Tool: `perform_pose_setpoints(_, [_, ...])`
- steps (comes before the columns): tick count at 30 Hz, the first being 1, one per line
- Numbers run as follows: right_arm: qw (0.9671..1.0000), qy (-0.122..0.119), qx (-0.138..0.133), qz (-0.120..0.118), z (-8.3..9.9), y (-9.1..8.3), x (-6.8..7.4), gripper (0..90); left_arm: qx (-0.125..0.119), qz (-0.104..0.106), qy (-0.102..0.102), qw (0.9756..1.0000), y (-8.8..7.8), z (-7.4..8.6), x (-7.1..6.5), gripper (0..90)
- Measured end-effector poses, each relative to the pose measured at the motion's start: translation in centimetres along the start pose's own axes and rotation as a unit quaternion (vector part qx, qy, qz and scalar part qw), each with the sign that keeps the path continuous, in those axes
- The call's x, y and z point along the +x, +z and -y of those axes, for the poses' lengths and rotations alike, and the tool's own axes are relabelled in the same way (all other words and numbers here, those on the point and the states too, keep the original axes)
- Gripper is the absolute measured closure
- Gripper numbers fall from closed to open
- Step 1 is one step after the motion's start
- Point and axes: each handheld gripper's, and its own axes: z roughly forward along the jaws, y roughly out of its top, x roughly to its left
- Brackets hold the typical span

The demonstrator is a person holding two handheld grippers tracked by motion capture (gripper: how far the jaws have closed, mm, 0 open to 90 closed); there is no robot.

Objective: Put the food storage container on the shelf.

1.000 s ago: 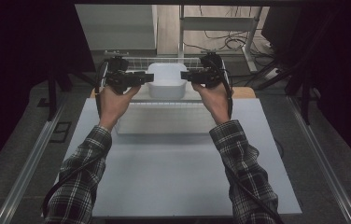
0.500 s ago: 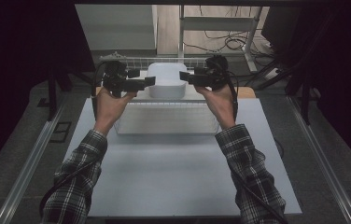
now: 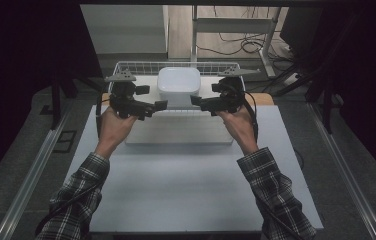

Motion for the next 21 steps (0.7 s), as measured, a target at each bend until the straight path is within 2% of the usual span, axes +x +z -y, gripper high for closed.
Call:
perform_pose_setpoints(1, [1.0,-0.004,0.001,0.001,0.2,0.0,0.1,5.7,0.003,0.006,-0.003,1.0,-0.1,0.3,0.0,0.0])
perform_pose_setpoints(7, [0.9998,-0.016,0.01,0.001,0.8,-0.1,0.4,3.7,0.012,0.005,-0.004,0.9999,-0.3,1.5,0.0,0.0])
perform_pose_setpoints(16, [0.9992,-0.039,0.01,-0.003,1.7,-0.8,1.3,1.7,0.005,0.022,-0.014,0.9996,-1.0,3.3,-0.1,0.0])
perform_pose_setpoints(19, [0.9988,-0.047,0.012,-0.005,2.1,-1.0,1.7,1.3,0.002,0.028,-0.011,0.9996,-1.2,3.9,-0.5,0.0])
perform_pose_setpoints(21, [0.9986,-0.051,0.013,-0.008,2.5,-1.1,2.0,1.0,0.001,0.042,-0.001,0.9991,-1.4,4.5,-0.9,0.0])
